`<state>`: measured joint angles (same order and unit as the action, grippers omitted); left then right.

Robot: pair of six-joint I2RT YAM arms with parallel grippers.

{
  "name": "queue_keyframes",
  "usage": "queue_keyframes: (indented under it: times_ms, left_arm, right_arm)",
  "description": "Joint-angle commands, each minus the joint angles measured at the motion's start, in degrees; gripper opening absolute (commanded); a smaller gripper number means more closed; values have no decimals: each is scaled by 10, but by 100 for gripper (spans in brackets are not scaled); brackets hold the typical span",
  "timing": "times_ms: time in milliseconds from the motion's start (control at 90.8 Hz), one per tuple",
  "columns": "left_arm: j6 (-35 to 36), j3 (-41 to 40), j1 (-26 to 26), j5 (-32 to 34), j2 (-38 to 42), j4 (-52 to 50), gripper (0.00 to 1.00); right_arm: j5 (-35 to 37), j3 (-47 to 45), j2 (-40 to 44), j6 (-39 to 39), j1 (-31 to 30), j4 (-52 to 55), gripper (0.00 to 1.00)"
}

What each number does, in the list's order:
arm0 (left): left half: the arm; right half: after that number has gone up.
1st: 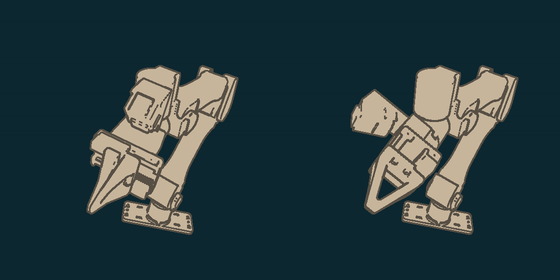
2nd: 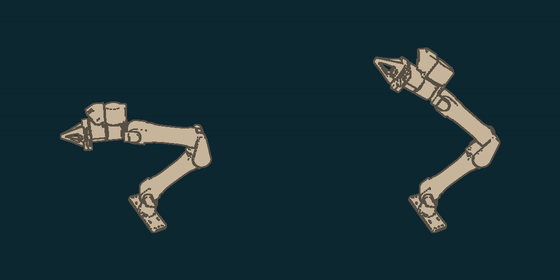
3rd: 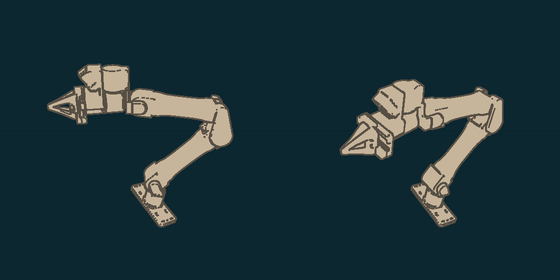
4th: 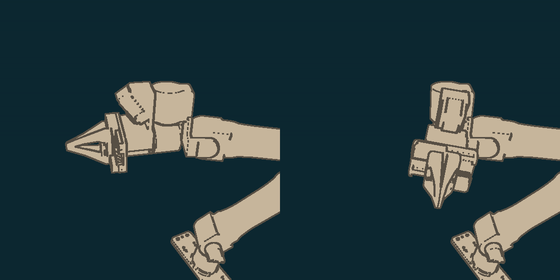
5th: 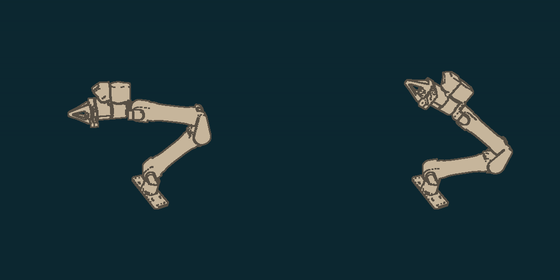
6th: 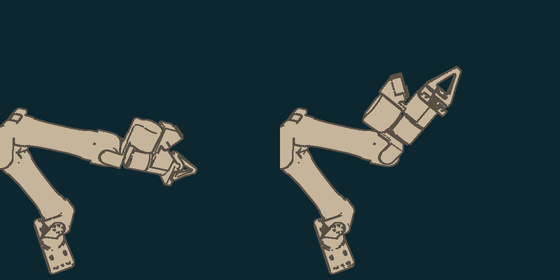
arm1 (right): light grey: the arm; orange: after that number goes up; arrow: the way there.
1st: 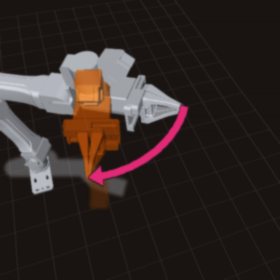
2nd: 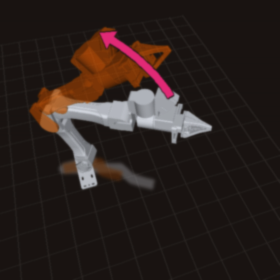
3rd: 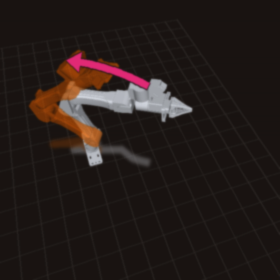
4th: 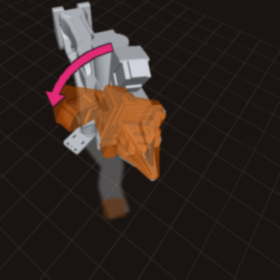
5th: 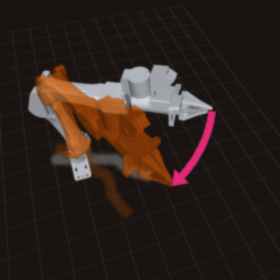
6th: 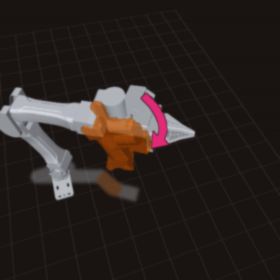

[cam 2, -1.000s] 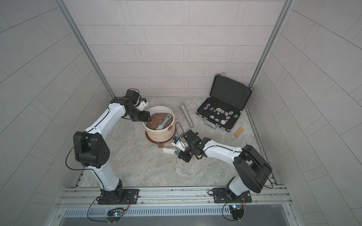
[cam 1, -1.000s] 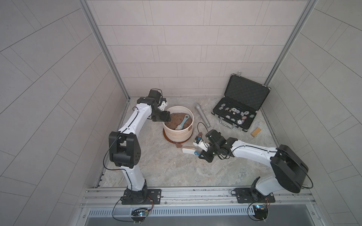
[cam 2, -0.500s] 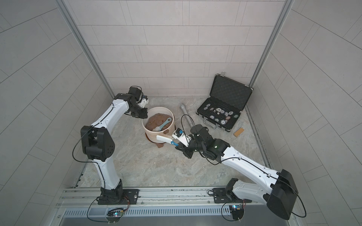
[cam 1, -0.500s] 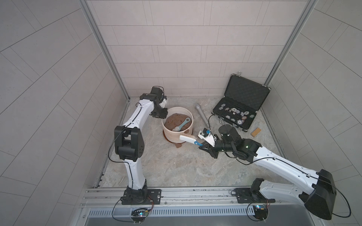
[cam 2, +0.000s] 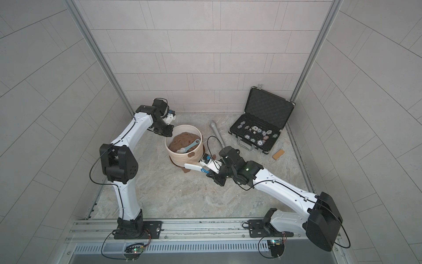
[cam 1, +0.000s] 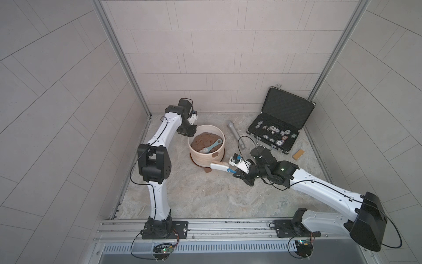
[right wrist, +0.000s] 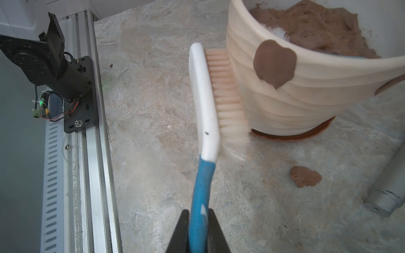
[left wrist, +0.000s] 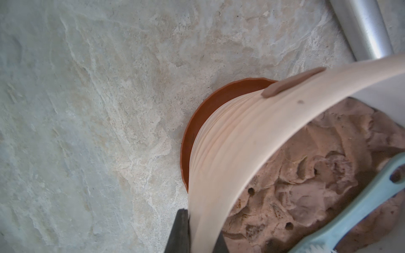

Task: Scrub the dried mud off the ceramic pot
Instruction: Rotate the pot on the tray, then brush off the soil from the pot.

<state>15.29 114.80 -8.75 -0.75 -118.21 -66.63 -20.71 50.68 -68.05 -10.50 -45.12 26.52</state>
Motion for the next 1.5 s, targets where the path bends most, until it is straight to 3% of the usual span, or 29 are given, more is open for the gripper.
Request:
queue_keyframes:
  times_ms: [0, 286, 418, 539, 594, 638, 738, 826, 969, 1200, 1486]
  left_arm:
    - [-5, 78, -2, -65, -44, 21, 0]
    - [-40, 106, -2, -88, -69, 49, 0]
    - [43, 111, -2, -131, -65, 53, 0]
    - [107, 137, 0, -123, -70, 20, 1]
    - [115, 144, 2, -114, -69, 12, 13]
    - [114, 149, 4, -108, -69, 9, 29]
    - [91, 149, 13, -122, -57, 12, 82]
    - [48, 147, 28, -146, -39, 20, 99]
    - [-30, 115, 48, -171, -3, 22, 100]
    - [-115, -77, 50, -136, 97, 99, 100]
    - [-123, -139, 48, -157, 110, 112, 90]
  right_arm:
    - [-1, 23, 3, -17, 5, 0, 0]
    - [-3, 16, 5, -16, 5, -5, 0]
    - [-1, 24, 3, -26, 6, 3, 0]
    - [-6, 36, 4, -46, 18, 16, 0]
    - [-16, 39, 3, -53, 32, 13, 0]
    - [-25, 43, 0, -57, 42, 6, 0]
    - [-38, 52, -20, -66, 54, -22, 0]
    - [-44, 76, -54, -76, 55, -29, 0]
    - [-53, 113, -102, -91, 62, -32, 0]
    - [-106, 133, -142, -108, 92, -39, 0]
    - [-151, 138, -222, -154, 127, -26, 0]
